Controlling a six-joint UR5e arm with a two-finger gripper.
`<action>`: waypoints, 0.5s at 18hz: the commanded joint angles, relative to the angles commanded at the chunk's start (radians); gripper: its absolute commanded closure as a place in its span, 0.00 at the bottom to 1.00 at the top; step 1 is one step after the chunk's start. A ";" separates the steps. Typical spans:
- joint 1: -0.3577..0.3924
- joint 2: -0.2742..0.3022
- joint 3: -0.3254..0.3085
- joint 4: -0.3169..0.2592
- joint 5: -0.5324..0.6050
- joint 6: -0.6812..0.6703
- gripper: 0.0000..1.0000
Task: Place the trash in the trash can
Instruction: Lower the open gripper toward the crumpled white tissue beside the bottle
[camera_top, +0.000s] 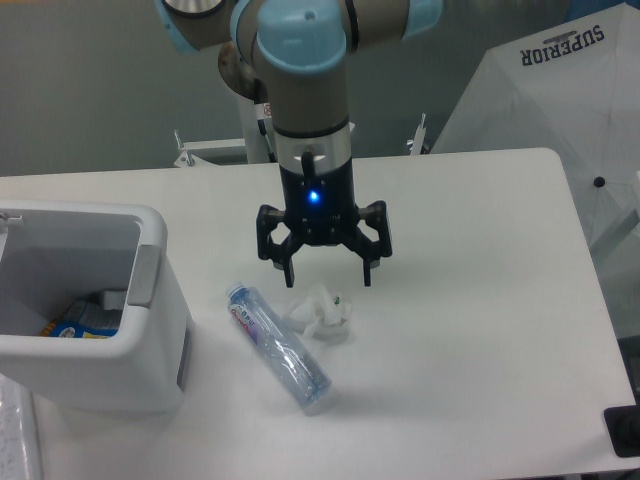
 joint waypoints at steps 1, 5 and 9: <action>0.000 -0.002 -0.011 0.000 0.000 0.001 0.00; -0.002 0.003 -0.096 0.003 -0.002 0.095 0.00; -0.002 0.008 -0.179 0.003 -0.002 0.297 0.00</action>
